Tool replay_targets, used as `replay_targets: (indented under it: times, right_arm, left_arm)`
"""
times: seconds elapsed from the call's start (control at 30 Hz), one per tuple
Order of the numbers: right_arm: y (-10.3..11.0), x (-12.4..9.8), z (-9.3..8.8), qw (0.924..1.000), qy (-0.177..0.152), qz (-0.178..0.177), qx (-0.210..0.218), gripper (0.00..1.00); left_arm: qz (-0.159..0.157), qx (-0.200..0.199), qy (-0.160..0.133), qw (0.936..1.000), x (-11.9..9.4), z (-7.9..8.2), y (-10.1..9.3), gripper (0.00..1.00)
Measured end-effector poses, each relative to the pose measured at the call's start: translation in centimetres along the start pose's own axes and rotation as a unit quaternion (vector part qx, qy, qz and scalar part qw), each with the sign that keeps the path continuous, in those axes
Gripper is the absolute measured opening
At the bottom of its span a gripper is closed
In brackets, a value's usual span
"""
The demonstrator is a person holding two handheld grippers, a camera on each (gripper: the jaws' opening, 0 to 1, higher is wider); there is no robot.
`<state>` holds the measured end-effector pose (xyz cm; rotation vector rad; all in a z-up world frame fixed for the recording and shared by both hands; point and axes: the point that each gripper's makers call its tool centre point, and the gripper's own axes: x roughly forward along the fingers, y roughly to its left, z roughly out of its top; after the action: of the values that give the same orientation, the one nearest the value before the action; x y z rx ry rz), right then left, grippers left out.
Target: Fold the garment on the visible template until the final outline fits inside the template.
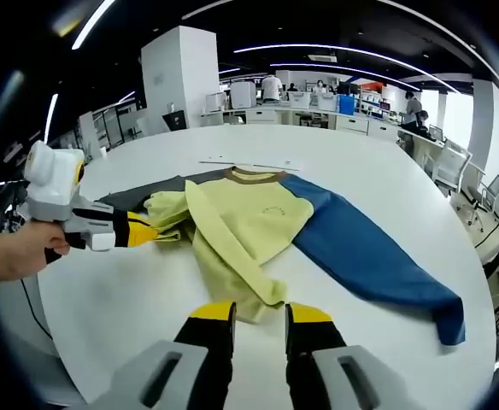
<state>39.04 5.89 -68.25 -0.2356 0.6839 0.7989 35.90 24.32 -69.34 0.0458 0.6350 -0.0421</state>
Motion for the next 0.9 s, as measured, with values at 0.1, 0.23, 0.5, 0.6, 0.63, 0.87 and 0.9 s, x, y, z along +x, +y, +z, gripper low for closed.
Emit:
replay_targets:
  times: [0.1,0.23,0.5,0.6,0.63,0.87,0.9]
  right_arm:
    - [0.1,-0.1,0.1,1.0,-0.002,0.002,-0.003,0.19]
    - [0.3,-0.2,0.2,1.0,-0.001,0.004,-0.008,0.19]
    - [0.7,-0.6,0.2,0.9999,0.0,0.01,-0.013,0.19]
    - [0.8,-0.8,0.3,0.9998,0.001,0.011,-0.014,0.19]
    - [0.7,-0.9,0.3,0.9999,0.001,0.01,-0.014,0.19]
    - [0.7,-1.0,0.1,0.9998,0.005,0.011,-0.013,0.19]
    - [0.8,-1.1,0.1,0.9999,0.004,0.011,-0.012,0.19]
  left_arm:
    - [0.0,0.005,-0.004,1.0,-0.8,0.3,0.4,0.0]
    - [0.001,0.015,-0.006,0.9999,-1.9,0.5,1.0,0.0]
    - [-0.004,0.024,0.001,0.9997,-3.5,-0.1,2.0,0.0]
    - [-0.013,0.046,0.01,0.9988,-4.1,-0.8,2.1,0.0]
    - [-0.016,0.049,0.013,0.9986,-4.3,-1.0,2.2,0.0]
    - [-0.028,0.067,0.032,0.9968,-5.4,-2.5,2.8,0.0]
    - [-0.03,0.072,0.035,0.9963,-5.6,-2.7,2.8,0.0]
